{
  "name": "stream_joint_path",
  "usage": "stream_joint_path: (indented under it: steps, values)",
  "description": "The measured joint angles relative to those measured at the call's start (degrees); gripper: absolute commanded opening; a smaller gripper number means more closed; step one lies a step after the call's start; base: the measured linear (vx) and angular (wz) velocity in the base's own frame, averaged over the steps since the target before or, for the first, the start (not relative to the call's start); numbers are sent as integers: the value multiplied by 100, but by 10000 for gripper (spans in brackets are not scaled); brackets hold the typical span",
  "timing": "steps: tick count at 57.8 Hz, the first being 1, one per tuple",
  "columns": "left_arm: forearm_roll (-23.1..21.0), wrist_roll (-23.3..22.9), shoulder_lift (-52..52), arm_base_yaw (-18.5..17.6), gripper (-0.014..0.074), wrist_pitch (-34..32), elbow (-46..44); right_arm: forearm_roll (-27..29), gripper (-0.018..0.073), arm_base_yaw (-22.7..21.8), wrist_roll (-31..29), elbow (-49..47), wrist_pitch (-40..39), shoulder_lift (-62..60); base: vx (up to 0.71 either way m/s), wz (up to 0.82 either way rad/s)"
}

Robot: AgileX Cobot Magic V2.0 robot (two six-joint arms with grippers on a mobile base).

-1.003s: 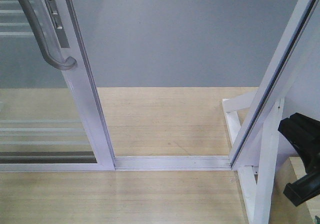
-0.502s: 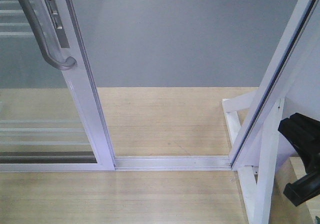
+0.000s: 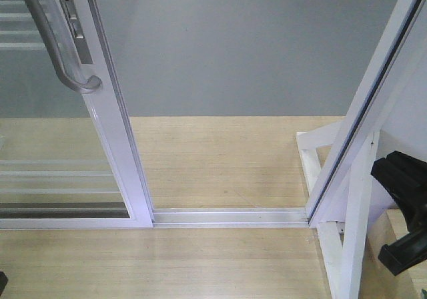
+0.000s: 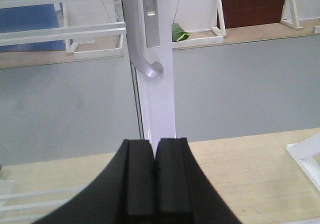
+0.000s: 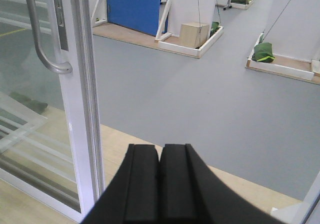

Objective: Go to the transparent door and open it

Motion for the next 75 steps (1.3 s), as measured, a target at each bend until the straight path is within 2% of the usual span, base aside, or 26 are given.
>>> stream_joint_path:
  steps: [25,30,35,43,48,54,61,75]
  values:
    - [0,0,0,0,0,5,0,0,57,0,0,0,0,0,0,0]
    - [0,0,0,0,0,5,0,-164,57,0,29,0,22,0,0,0]
    - [0,0,0,0,0,5,0,-636,57,0,315,0,134,-63,0,0]
    - [0,-6,0,0,0,5,0,-1725,57,0,1641,244,154,-506,0,0]
    - [0,-6,0,0,0,5,0,-2096,57,0,2177,767,-207,-939,0,0]
    - [0,-6,0,0,0,7,0,-2209,57,0,2351,1570,-734,-1505,0,0]
    - [0,-6,0,0,0,12,0,-2209,57,-51,2336,1817,-784,-2126,0,0]
    - [0,-6,0,0,0,18,0,-2209,57,-835,2305,1817,-783,-2336,0,0]
